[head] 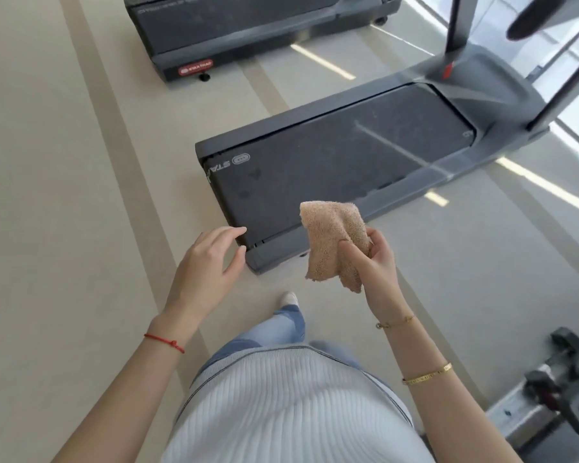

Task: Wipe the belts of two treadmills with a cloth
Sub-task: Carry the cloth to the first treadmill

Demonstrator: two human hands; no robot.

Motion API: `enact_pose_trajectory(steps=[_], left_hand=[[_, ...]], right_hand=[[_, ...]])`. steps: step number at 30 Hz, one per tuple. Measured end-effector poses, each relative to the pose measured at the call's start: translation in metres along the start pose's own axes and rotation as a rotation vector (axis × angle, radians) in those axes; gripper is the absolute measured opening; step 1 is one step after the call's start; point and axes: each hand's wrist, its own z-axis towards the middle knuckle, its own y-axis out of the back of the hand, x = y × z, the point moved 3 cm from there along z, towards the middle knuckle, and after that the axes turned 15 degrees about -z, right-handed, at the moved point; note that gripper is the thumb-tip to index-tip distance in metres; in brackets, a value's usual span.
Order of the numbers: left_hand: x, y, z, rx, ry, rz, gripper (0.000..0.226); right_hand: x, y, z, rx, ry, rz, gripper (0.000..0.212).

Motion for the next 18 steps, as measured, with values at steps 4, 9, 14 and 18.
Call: enact_pose_trajectory(steps=[4, 9, 14, 18], left_hand=[[0.0, -0.002, 0.07, -0.048, 0.035, 0.003, 0.031], [0.003, -0.01, 0.141, -0.068, 0.095, 0.003, 0.031], [0.013, -0.028, 0.206, -0.101, 0.172, -0.003, 0.031], [0.028, -0.048, 0.261, -0.168, 0.246, -0.015, 0.032]], right_hand=[[0.034, 0.001, 0.075, 0.061, 0.017, -0.011, 0.026], [0.058, -0.005, 0.152, 0.12, 0.017, -0.05, 0.027], [0.07, -0.003, 0.234, 0.188, 0.0, -0.119, 0.024], [0.081, -0.003, 0.308, 0.263, -0.043, -0.182, 0.034]])
